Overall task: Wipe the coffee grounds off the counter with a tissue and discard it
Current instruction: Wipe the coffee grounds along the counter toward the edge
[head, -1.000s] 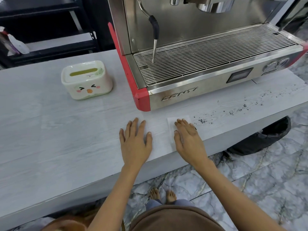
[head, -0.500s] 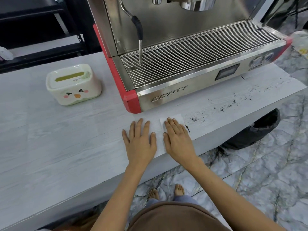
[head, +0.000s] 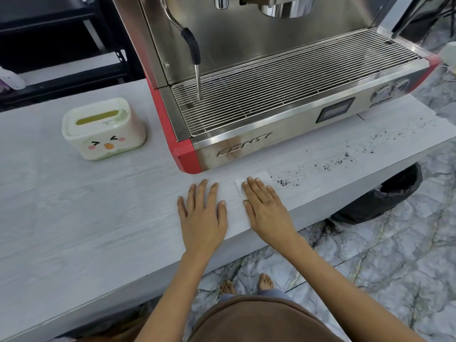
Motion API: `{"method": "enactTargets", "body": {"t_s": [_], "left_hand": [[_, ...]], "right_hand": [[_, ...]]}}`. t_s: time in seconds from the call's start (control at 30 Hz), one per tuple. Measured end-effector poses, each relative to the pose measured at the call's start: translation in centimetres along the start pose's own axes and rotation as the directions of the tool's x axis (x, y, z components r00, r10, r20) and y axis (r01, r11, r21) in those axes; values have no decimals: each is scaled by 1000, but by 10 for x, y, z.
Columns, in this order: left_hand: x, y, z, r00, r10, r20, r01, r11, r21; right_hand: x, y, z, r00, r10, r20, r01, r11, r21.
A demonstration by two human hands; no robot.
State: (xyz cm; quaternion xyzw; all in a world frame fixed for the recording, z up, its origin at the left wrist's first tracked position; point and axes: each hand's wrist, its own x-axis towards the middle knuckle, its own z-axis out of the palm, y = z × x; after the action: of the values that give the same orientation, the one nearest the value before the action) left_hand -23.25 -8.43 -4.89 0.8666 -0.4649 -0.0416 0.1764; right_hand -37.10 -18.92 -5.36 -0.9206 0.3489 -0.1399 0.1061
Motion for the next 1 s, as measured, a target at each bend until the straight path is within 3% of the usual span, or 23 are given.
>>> {"method": "enactTargets", "body": {"t_s": [0.7,1.0], "left_hand": [[0,1,-1,1000,-10,1,10,1000,3],[-1,4,2,1000,-21,-9,21,1000,6]], "right_hand": [[9,52,-14,998,35,-55,-27,989,144],[18,69,-31,989,101,-111,-58,938,343]]}}
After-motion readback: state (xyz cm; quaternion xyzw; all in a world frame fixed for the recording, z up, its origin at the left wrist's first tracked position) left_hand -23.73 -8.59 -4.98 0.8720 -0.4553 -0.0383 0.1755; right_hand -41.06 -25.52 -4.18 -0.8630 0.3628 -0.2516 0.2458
